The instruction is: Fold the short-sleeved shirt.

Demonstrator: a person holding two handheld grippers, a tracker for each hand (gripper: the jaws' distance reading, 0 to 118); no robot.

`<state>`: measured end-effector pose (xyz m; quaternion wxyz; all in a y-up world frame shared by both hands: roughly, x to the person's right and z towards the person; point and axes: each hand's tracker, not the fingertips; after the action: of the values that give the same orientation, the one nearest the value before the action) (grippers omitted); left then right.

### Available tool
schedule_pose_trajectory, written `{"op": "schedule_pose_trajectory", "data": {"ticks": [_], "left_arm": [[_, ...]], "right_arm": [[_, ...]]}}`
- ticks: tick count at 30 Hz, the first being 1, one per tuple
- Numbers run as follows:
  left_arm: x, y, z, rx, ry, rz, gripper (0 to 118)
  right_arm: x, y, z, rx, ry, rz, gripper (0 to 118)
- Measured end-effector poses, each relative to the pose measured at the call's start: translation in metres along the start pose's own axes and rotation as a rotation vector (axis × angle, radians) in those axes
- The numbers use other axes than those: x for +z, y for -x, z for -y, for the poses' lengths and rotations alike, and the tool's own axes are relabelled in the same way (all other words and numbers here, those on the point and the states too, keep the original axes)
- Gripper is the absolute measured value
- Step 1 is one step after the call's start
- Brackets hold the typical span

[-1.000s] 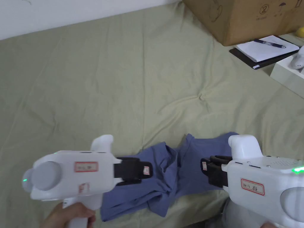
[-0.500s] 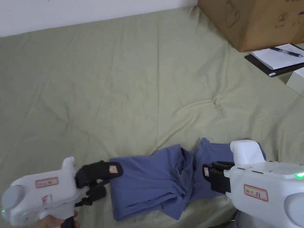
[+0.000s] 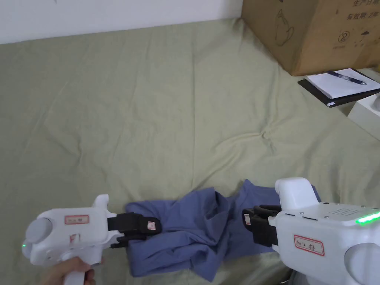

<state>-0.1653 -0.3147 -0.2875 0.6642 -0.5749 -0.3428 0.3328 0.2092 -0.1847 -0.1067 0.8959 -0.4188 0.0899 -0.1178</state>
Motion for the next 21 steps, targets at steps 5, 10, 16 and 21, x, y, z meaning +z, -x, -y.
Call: {"op": "schedule_pose_trajectory", "data": {"ticks": [5,10,16,21], "left_arm": [[0.070,-0.002,-0.016,-0.068,-0.067,-0.136,6],[0.154,-0.001,-0.013,-0.045,-0.167,-0.350,6],[0.178,-0.032,-0.001,0.036,-0.158,-0.614,6],[0.138,-0.102,0.005,-0.106,-0.152,-0.618,6]], "right_arm": [[0.008,-0.003,-0.003,-0.002,-0.047,0.013,0],[0.008,-0.002,-0.001,0.002,-0.085,0.010,0],[-0.001,0.007,0.002,0.029,-0.102,-0.007,0],[-0.001,0.009,0.003,0.030,-0.118,-0.028,0]]}}
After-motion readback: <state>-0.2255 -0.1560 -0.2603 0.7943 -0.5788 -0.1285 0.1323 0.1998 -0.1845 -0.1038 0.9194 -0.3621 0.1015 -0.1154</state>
